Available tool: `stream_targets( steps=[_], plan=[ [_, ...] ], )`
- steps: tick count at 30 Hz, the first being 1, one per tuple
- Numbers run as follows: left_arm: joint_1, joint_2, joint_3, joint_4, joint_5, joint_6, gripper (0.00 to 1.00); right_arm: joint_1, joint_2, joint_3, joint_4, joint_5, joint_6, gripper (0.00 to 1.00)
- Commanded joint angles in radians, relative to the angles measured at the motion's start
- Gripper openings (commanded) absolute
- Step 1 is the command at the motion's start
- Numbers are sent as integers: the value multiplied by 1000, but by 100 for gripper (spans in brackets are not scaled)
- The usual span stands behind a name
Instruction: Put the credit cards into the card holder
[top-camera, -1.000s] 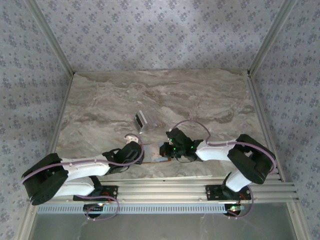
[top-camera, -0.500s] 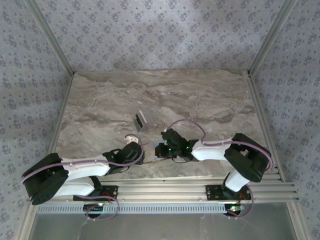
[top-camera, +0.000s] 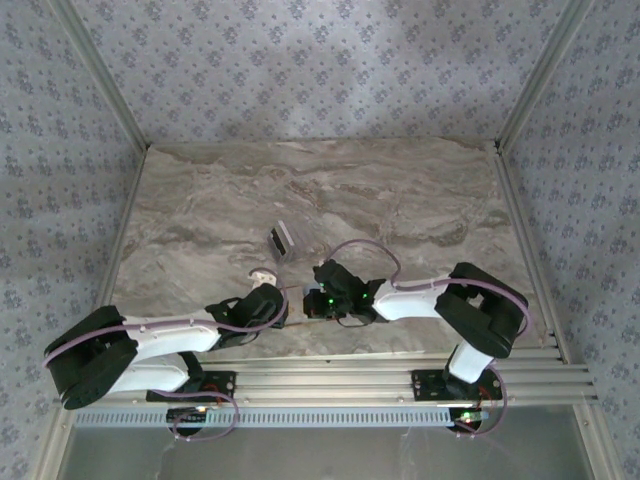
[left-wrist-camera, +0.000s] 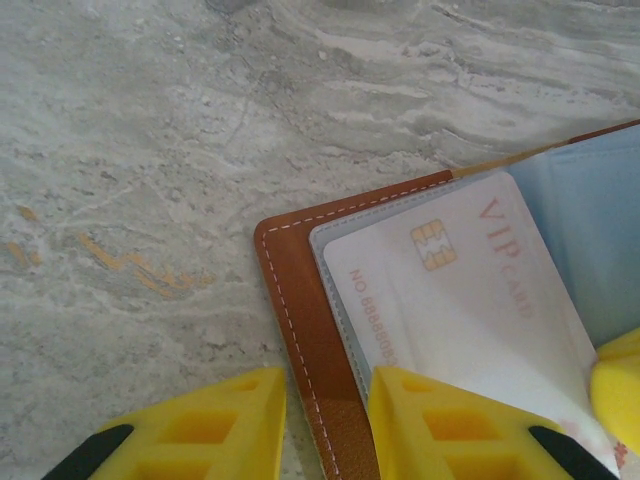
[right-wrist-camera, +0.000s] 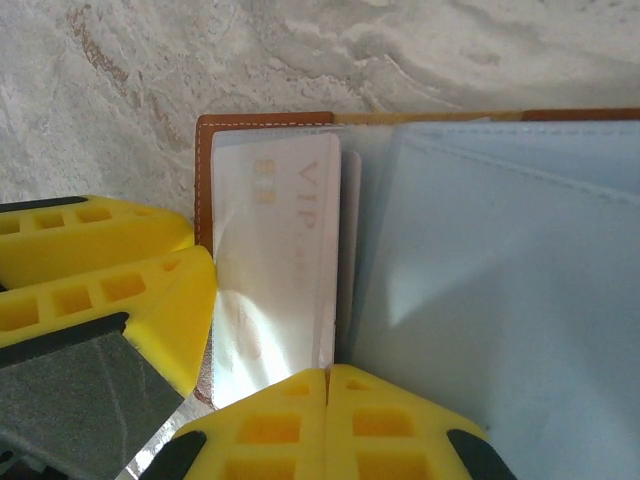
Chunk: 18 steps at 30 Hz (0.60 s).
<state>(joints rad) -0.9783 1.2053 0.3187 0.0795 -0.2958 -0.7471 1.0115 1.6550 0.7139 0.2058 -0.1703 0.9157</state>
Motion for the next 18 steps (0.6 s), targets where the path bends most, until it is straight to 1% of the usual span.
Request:
stream_targets(
  steps=[1,4,6,11,13,18],
  plan=[
    [-14,16,-9,0,34,-10,30,31,29,50,2,-14,-47,0],
    [-14,15,-10,0,33,-13,29,42,33,70,-23,-8,-70,0],
    [-14,14,-13,2,33,-14,29,47,38,82,-46,-8,-86,4],
    [-14,6,-18,-4,27,-18,30,52,32,104,-137,38,-110,19],
    [-14,-5,-18,-14,21,-20,30,52,17,107,-175,57,-123,28],
    [-13,-39,-18,-38,12,-21,31,51,-30,110,-257,89,-153,44]
  ],
)
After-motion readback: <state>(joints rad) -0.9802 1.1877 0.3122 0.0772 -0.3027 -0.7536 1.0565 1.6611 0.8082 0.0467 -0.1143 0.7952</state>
